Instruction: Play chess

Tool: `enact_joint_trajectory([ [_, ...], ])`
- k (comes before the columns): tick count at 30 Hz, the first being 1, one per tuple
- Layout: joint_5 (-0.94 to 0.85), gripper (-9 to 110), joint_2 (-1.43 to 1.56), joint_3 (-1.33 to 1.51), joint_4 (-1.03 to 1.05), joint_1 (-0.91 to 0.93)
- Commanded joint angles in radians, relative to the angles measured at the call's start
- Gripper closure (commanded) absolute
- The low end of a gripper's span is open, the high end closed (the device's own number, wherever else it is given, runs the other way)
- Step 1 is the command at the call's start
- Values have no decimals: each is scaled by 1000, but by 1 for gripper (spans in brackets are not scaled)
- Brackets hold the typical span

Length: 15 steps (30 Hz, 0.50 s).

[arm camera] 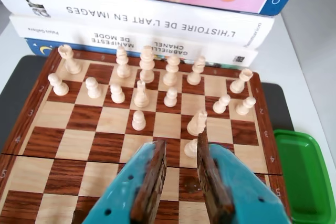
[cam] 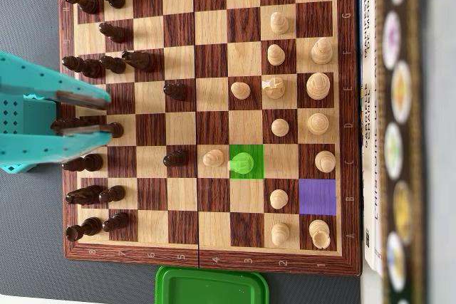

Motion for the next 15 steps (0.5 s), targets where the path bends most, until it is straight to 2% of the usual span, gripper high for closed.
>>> enact_joint_trajectory([
  [1,-2,91,114,67,-8,5],
  [5,-6,91,245,202,-75,3],
  [15,-8,91,244,411,-440,2],
])
